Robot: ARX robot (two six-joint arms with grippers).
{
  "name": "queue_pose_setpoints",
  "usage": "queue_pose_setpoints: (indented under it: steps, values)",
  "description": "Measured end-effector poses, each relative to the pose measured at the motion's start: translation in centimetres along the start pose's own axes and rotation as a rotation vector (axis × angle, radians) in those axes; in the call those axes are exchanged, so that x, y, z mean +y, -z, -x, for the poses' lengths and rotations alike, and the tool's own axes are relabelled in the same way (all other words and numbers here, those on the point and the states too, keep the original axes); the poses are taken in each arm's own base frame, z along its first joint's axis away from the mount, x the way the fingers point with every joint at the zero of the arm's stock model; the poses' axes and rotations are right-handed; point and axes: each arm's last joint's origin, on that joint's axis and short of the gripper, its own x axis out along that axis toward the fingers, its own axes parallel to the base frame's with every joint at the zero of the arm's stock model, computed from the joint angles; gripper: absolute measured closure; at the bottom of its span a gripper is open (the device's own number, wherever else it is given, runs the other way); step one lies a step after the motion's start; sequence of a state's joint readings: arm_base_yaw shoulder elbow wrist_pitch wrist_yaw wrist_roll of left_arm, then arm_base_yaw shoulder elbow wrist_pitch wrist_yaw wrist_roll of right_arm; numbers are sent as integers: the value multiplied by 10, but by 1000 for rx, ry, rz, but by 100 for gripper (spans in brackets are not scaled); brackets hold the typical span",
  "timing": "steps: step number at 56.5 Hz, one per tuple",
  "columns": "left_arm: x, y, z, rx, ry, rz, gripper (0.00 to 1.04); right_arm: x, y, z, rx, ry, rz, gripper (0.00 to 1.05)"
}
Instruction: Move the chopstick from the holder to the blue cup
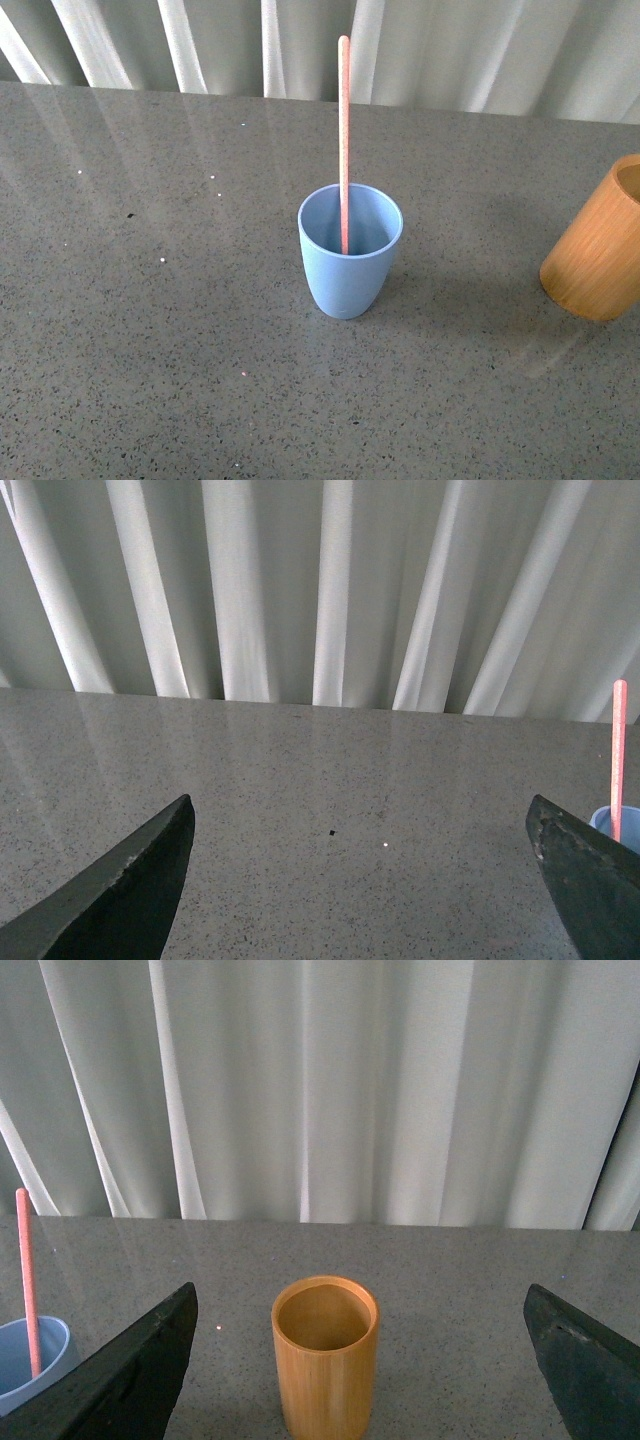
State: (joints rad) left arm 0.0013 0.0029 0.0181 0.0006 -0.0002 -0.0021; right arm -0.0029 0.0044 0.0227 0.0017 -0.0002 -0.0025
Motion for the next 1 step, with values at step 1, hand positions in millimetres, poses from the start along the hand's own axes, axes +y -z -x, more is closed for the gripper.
queue_pose_setpoints:
  steps: [1]
  values:
    - [0,0,0,0,0,0,7,0,0,0,0,0,0,10]
